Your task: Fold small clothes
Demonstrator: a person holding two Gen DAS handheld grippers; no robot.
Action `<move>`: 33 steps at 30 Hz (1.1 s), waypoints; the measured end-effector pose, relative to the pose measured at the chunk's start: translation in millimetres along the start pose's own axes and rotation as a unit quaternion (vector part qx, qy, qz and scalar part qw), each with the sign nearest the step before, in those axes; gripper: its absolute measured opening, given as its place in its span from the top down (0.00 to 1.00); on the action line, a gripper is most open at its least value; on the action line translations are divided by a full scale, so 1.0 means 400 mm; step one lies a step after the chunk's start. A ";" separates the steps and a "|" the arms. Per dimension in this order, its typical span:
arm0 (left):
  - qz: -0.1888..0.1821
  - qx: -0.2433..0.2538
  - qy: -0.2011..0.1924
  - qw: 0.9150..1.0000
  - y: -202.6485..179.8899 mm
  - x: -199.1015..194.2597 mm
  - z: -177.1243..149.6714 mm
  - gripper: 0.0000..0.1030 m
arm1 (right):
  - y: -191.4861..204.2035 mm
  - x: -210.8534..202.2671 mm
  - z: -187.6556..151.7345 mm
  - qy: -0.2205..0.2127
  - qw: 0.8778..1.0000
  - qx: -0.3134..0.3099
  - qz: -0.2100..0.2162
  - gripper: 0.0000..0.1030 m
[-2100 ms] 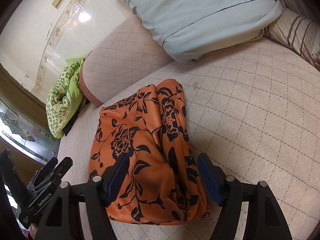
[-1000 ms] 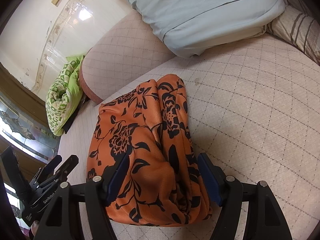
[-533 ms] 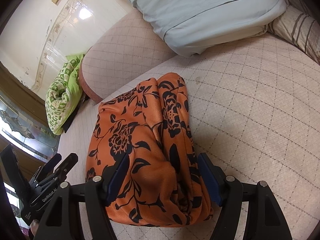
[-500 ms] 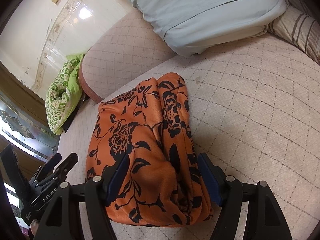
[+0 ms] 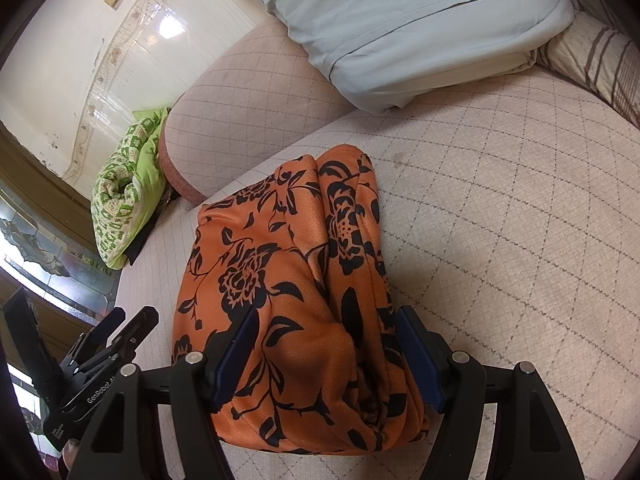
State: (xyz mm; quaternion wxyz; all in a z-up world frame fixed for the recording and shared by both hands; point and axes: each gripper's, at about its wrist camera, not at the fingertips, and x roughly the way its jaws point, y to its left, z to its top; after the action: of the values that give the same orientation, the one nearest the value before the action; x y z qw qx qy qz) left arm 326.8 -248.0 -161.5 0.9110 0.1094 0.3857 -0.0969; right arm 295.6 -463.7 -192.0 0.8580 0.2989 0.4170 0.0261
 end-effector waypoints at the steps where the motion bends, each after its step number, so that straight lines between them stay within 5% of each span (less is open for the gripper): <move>1: 0.000 0.000 0.001 1.000 -0.001 0.002 -0.001 0.11 | 0.000 0.000 0.000 0.000 1.000 0.000 0.000 0.29; 17: 0.003 -0.001 -0.003 1.000 0.009 0.013 -0.004 0.11 | -0.010 0.014 0.001 0.001 1.000 -0.001 0.003 0.29; 33: 0.038 -0.042 -0.033 0.998 0.158 -0.067 0.002 0.11 | 0.017 0.015 -0.002 0.000 1.000 -0.011 -0.003 0.29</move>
State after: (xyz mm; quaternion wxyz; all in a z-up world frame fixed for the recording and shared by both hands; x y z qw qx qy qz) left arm 325.5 -185.2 -133.5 0.9298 0.0822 0.3552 -0.0495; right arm 300.4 -455.7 -193.1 0.8612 0.2883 0.4177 0.0280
